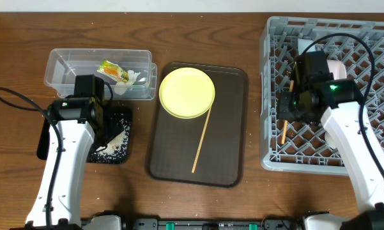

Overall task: Sort waste into correct bins and load items into the dishwasher rack
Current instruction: 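Carry the chopstick right and drop it into the rack, then return the right gripper to the tray and pinch the second chopstick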

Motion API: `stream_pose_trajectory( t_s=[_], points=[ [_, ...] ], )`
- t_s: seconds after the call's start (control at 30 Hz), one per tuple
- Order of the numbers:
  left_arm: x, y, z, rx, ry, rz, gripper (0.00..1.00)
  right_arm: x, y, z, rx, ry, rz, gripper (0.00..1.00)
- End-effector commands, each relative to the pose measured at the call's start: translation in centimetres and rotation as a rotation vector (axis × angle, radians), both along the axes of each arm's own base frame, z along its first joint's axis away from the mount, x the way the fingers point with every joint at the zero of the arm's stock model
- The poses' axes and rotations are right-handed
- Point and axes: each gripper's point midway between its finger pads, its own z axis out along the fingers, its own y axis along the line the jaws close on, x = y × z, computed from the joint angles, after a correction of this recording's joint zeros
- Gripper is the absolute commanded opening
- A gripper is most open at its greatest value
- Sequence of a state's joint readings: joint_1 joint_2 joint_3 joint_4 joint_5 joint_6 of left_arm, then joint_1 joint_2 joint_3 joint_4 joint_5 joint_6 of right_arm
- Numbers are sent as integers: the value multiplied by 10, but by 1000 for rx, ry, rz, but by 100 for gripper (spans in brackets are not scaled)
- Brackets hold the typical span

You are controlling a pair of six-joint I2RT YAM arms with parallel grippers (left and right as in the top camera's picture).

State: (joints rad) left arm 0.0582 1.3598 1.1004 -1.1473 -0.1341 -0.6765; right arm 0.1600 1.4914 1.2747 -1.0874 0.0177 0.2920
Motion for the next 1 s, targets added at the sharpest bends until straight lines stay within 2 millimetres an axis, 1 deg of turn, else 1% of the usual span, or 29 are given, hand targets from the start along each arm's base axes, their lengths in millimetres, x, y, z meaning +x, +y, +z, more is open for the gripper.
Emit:
stream_pose_trajectory(
  t_s=[0.0,0.1,0.17,0.23,0.27,0.3,0.47,0.63,0.73,0.8,0.87,0.97],
  points=[
    [2,2,4,7,-10,-4,80,1,-4,-16,-25,43,45,2],
    [2,2,4,7,-10,-4,80,8,-2,-21,-25,36,51,4],
    [2,2,4,7,-10,-4,80,10,-2,-21,-24,27,51,8],
    [2,2,4,7,-10,-4,80,12,-2,-20,-23,20,50,19],
    [2,2,4,7,-10,-4,80,12,-2,-20,-23,19,50,29],
    [2,2,4,7,-10,-4,80,12,-2,-20,-23,19,50,34],
    [2,2,4,7,-10,-4,80,13,-1,-20,-22,15,50,41],
    [2,2,4,7,-10,-4,80,20,4,-16,-3,-16,58,43],
    [2,2,4,7,-10,-4,80,28,21,-7,68,-62,90,44],
    [2,2,4,7,-10,-4,80,36,41,3,141,-113,131,45],
    [2,2,4,7,-10,-4,80,44,67,12,224,-165,177,45],
    [2,2,4,7,-10,-4,80,47,104,22,294,-215,239,47]
  ],
)
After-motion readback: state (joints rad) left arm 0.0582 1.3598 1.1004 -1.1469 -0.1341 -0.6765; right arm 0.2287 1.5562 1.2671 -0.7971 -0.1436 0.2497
